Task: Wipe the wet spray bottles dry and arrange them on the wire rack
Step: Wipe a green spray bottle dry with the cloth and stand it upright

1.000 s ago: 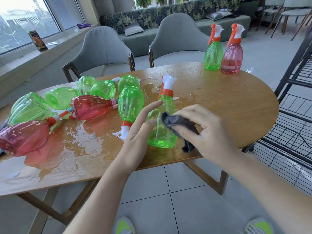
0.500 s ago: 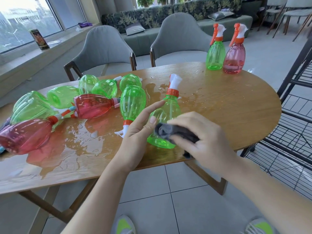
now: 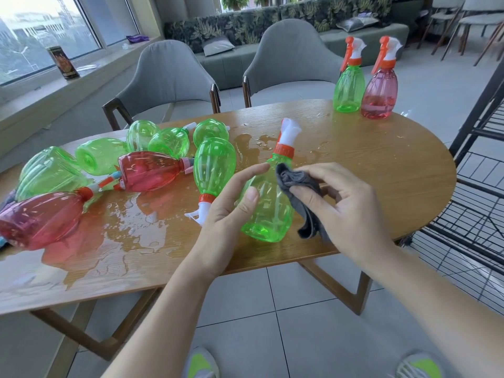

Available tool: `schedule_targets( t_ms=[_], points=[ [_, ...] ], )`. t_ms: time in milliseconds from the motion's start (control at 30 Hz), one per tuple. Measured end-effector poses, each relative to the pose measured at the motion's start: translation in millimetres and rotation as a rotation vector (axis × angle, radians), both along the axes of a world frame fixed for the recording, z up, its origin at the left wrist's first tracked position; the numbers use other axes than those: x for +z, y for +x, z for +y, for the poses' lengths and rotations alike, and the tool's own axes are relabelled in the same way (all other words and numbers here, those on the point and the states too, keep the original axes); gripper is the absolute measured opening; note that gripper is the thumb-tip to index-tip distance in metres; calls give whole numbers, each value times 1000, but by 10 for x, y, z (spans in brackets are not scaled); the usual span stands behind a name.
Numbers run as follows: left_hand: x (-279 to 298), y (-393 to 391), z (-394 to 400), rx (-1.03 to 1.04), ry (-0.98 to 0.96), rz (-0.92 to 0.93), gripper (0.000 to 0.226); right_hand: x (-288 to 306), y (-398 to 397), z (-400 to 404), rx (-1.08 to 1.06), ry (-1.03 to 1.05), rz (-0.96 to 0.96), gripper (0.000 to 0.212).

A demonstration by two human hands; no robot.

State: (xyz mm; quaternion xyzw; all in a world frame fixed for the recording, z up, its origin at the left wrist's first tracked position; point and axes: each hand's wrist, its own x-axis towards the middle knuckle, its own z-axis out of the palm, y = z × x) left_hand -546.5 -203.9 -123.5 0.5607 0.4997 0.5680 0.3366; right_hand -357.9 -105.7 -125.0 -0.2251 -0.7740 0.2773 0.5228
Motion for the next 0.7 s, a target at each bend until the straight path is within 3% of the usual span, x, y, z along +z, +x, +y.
schedule_targets(
  t_ms=[300, 533, 700],
  points=[
    [-9, 26, 30, 24, 8, 7, 41, 26, 13, 25, 1, -26, 5, 23],
    [41, 95, 75, 116, -24, -59, 36, -143, 6, -210, 125, 273, -177, 26],
    [51, 89, 73, 117, -67, -108, 38, -166, -10, -208, 100, 455, -234, 24]
  ],
)
